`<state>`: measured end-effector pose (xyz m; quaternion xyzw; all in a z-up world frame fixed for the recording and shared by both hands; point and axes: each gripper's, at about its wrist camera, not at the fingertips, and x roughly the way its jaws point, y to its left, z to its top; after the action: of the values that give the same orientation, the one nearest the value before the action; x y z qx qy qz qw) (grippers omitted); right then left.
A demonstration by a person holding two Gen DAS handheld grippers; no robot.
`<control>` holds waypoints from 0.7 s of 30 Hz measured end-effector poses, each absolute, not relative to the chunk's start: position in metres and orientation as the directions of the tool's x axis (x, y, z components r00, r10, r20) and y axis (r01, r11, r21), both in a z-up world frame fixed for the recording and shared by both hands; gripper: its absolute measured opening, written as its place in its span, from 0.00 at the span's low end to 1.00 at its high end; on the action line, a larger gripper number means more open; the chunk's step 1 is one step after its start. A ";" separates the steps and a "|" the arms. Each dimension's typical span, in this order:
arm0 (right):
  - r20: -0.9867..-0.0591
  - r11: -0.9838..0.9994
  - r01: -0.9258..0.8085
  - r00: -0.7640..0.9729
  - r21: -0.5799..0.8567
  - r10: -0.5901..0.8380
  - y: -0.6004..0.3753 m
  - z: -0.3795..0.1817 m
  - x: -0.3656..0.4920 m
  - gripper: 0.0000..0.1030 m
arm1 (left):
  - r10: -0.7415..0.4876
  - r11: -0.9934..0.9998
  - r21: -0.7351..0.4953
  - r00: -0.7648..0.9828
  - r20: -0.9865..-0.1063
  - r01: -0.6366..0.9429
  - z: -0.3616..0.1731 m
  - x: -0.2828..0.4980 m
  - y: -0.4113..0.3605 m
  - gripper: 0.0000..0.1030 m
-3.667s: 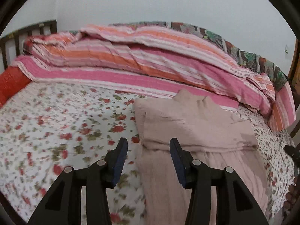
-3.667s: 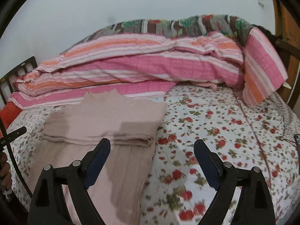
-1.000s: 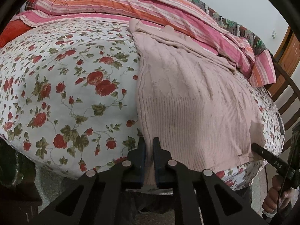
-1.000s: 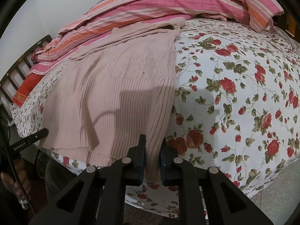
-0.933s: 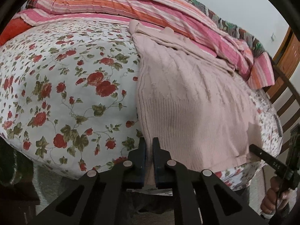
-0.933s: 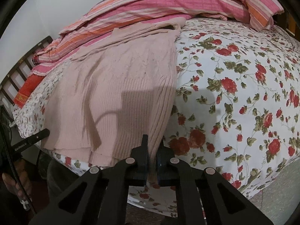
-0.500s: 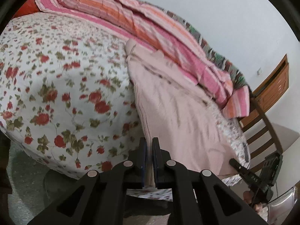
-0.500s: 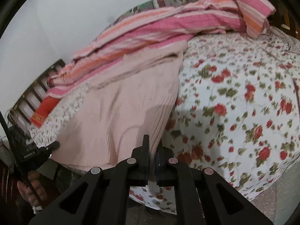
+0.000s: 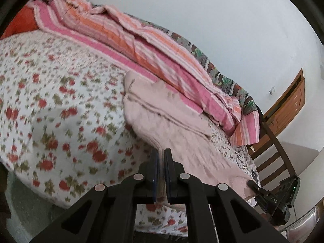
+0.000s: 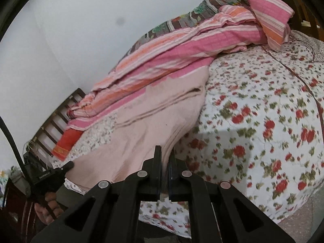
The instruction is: Fold small clothes
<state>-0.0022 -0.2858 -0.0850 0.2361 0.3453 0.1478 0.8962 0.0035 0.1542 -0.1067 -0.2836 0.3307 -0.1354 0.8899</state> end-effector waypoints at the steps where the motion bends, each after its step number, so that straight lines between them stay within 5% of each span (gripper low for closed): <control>1: -0.543 0.842 -0.108 0.719 0.529 0.434 -0.285 -0.082 0.001 0.05 | -0.428 0.806 -0.589 0.748 -0.507 0.061 -0.102 0.008 0.152 0.06; 21: -0.471 0.806 -0.123 0.757 0.579 0.453 -0.285 -0.049 0.161 0.05 | -0.344 0.829 -0.559 0.785 -0.515 -0.004 -0.082 0.159 0.150 0.06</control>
<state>0.1611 -0.2851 -0.0493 0.2668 0.3095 0.1604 0.8985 0.1595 0.1499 -0.0818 -0.2767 0.3139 -0.0940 0.9034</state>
